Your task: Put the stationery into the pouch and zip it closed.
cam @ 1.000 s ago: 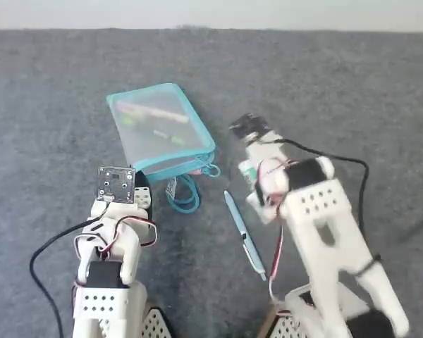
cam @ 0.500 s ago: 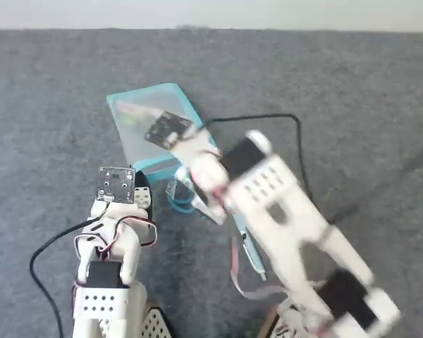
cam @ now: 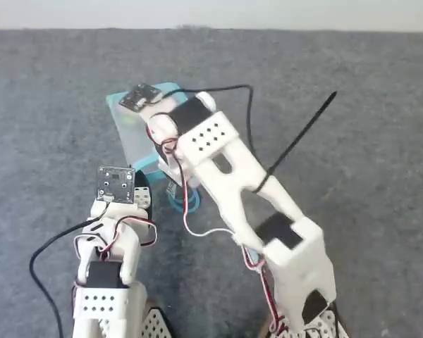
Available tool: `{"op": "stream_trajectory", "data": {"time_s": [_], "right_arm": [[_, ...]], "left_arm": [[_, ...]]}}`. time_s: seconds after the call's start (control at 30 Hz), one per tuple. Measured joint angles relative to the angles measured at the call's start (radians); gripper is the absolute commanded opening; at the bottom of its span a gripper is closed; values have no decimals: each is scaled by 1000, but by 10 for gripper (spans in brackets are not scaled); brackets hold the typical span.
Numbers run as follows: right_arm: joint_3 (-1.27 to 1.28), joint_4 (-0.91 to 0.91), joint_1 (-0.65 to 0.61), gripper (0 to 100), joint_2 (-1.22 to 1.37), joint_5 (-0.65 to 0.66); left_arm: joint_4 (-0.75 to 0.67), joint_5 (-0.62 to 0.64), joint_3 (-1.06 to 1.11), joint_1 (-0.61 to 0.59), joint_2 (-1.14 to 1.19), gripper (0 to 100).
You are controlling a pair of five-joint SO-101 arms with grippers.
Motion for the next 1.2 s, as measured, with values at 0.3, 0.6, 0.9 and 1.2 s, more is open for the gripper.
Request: {"op": "stream_trajectory", "data": {"time_s": [0.3, 0.6, 0.9, 1.2], "right_arm": [[-203, 3, -8, 195, 92, -6], [-322, 5, -18, 195, 97, -46], [-253, 5, -11, 195, 3, -43], [97, 0, 28, 195, -319, -43]], "left_arm": [[0, 3, 0, 0, 0, 13], [-2, 6, -2, 2, -5, 13], [-2, 6, -2, 0, -5, 13], [0, 0, -2, 0, 0, 13]]}}
